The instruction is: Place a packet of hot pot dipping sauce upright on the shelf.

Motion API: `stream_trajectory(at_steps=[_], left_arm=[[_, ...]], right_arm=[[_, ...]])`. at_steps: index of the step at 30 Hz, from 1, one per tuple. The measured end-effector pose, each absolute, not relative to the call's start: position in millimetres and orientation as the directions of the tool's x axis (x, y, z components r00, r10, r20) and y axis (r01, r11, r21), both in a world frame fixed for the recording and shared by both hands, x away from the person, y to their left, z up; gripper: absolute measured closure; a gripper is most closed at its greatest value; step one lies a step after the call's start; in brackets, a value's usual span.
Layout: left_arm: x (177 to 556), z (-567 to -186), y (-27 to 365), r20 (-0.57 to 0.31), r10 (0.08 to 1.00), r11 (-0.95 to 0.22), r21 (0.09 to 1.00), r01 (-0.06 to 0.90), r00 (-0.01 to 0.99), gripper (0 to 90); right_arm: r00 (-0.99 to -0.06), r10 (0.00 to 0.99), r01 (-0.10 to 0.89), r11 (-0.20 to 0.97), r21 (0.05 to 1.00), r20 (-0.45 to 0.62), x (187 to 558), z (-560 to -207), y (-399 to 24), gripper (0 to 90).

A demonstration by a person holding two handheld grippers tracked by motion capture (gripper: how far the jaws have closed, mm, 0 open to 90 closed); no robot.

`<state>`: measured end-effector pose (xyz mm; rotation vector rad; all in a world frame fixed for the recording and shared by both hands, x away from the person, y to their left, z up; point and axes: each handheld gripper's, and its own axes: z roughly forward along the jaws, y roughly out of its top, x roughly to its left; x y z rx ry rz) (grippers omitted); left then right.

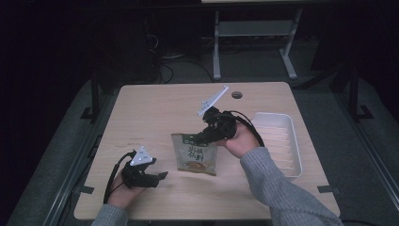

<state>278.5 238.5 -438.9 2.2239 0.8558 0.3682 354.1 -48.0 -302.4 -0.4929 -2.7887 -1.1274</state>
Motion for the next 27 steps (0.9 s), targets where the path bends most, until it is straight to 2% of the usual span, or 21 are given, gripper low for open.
stream_trajectory(at_steps=[15, 27], left_arm=[[279, -441, 238, 0.014, 0.672, -0.534, 0.702, 0.472, 0.74, 28.0], [280, -442, 239, 0.01, 0.675, -0.527, 0.705, 0.474, 0.738, 27.3]], right_arm=[[-0.952, 0.243, 0.303, 0.686, 0.661, 0.184, 351, -280, -81, 89.1], [-0.949, 0.28, 0.304, 0.684, 0.663, 0.146, 349, -263, -120, 89.1]])
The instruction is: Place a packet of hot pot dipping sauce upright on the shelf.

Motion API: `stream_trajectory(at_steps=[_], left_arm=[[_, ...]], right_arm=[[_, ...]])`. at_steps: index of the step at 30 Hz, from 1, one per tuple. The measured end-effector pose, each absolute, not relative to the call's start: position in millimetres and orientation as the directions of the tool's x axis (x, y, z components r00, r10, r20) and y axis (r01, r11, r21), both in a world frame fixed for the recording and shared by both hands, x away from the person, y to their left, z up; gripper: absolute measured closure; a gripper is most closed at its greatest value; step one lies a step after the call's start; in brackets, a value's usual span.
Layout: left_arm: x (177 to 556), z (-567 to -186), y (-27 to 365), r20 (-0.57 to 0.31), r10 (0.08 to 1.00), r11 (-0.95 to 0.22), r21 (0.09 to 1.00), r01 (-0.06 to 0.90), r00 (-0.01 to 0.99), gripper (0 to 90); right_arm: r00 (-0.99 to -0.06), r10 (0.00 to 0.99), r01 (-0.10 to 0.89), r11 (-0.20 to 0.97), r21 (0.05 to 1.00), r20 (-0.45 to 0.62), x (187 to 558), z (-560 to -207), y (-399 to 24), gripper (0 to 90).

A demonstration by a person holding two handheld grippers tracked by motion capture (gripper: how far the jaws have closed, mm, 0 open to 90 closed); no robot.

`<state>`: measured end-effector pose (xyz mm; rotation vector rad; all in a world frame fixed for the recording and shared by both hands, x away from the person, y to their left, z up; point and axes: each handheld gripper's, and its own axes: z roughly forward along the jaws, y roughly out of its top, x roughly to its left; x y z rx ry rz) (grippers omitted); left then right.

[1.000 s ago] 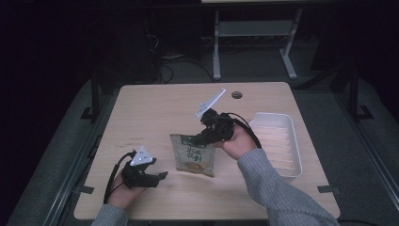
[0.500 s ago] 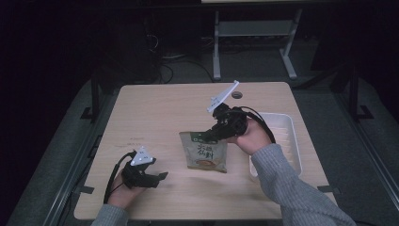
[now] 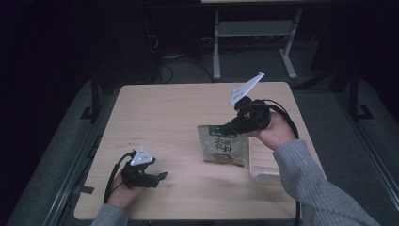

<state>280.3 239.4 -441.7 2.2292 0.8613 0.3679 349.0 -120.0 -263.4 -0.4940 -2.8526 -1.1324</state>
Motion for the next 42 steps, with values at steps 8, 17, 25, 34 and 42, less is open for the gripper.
stream_trajectory(at_steps=[8, 17, 25, 34, 42], left_arm=[[280, -442, 240, 0.012, 0.678, -0.526, 0.706, 0.474, 0.735, 26.0], [281, -442, 241, 0.008, 0.68, -0.518, 0.712, 0.473, 0.733, 25.9], [282, -442, 242, 0.003, 0.686, -0.511, 0.715, 0.478, 0.728, 25.5], [283, -444, 243, 0.0, 0.69, -0.509, 0.711, 0.485, 0.724, 25.3], [283, -444, 243, -0.006, 0.693, -0.502, 0.714, 0.489, 0.721, 25.2]], right_arm=[[-0.949, 0.288, 0.299, 0.691, 0.658, 0.129, 347, -255, -144, 89.1], [-0.935, 0.325, 0.336, 0.671, 0.661, 0.144, 348, -253, -174, 89.1], [-0.919, 0.373, 0.36, 0.658, 0.662, 0.129, 348, -251, -201, 89.2], [-0.9, 0.414, 0.397, 0.65, 0.648, 0.137, 356, -250, -229, 89.1], [-0.889, 0.438, 0.416, 0.647, 0.639, 0.135, 354, -252, -251, 89.1]])
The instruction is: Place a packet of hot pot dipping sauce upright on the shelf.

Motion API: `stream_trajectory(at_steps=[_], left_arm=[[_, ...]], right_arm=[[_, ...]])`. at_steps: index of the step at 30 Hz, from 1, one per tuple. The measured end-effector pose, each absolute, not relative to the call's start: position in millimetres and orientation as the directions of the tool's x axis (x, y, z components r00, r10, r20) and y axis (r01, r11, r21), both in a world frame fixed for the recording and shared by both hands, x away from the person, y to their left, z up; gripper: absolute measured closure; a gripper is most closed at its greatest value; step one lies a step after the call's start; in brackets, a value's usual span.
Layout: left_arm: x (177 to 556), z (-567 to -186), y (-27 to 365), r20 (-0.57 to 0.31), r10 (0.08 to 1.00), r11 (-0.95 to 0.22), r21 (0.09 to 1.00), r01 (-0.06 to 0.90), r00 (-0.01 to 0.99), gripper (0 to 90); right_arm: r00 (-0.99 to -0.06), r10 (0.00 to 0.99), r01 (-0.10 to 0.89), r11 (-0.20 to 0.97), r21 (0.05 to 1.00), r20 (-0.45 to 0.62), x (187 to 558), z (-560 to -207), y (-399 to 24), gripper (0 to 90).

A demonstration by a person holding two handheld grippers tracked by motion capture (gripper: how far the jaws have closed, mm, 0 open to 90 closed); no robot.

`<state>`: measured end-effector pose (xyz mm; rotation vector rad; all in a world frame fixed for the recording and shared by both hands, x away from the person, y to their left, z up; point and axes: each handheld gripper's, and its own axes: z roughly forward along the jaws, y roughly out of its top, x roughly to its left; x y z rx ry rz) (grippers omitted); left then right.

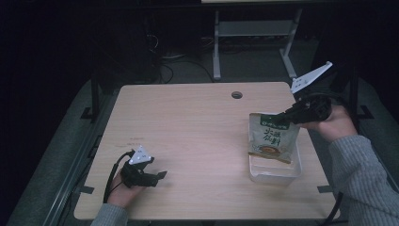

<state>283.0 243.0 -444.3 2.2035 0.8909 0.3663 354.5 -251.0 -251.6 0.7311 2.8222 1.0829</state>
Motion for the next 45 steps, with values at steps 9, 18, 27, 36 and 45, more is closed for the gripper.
stream_trajectory(at_steps=[9, 18, 27, 36, 45], left_arm=[[283, -445, 242, -0.006, 0.691, -0.504, 0.712, 0.488, 0.723, 25.1], [283, -445, 243, -0.006, 0.693, -0.502, 0.714, 0.489, 0.721, 25.0], [283, -444, 242, -0.005, 0.689, -0.505, 0.715, 0.484, 0.725, 25.0], [283, -445, 243, -0.005, 0.688, -0.506, 0.714, 0.484, 0.726, 25.0], [283, -445, 240, -0.001, 0.685, -0.512, 0.71, 0.483, 0.729, 24.3]], right_arm=[[-0.868, 0.479, 0.448, 0.637, 0.627, 0.133, 358, -259, -264, 89.0], [-0.866, 0.482, 0.449, 0.625, 0.638, 0.137, 361, -266, -263, 88.9], [-0.873, 0.467, 0.439, 0.633, 0.638, 0.138, 362, -280, -253, 88.8], [-0.868, 0.464, 0.459, 0.617, 0.639, 0.176, 361, -302, -258, 88.2], [-0.857, 0.479, 0.469, 0.574, 0.671, 0.19, 352, -313, -276, 88.2]])
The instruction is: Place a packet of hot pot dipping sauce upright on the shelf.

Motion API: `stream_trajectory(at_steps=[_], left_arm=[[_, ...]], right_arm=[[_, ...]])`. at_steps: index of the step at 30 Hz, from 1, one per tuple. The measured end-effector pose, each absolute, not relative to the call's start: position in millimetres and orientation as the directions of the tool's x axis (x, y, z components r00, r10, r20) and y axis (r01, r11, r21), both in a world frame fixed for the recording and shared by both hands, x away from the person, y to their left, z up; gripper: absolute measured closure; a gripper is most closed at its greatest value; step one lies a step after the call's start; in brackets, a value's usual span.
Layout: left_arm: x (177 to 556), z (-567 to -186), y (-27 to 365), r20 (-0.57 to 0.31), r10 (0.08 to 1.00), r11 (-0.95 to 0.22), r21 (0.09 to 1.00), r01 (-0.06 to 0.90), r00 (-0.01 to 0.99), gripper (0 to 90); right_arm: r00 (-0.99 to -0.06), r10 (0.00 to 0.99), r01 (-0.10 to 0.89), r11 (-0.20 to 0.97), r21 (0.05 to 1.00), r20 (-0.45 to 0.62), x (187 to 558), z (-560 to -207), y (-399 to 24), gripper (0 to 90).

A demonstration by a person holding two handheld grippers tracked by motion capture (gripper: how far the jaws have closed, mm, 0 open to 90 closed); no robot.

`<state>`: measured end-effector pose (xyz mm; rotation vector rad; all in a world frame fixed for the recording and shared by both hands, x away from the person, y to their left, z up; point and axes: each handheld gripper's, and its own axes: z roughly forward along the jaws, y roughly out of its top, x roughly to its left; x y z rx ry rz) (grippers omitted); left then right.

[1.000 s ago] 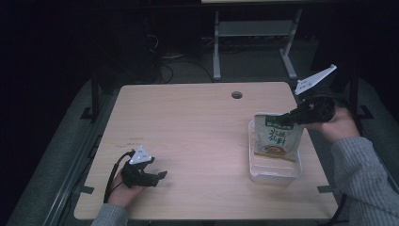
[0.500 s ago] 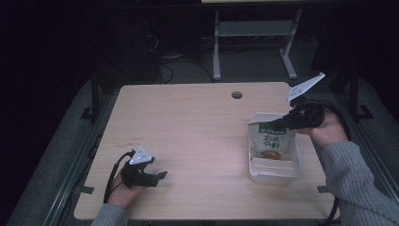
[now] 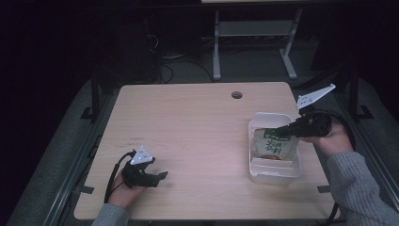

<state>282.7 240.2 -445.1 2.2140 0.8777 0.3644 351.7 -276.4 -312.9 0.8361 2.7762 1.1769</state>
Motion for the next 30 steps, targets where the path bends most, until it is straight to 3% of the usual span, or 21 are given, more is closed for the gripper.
stream_trajectory(at_steps=[30], left_arm=[[282, -445, 240, 0.007, 0.688, -0.513, 0.712, 0.479, 0.725, 22.4]], right_arm=[[-0.844, 0.497, 0.479, 0.529, 0.7, 0.202, 344, -323, -287, 85.8]])
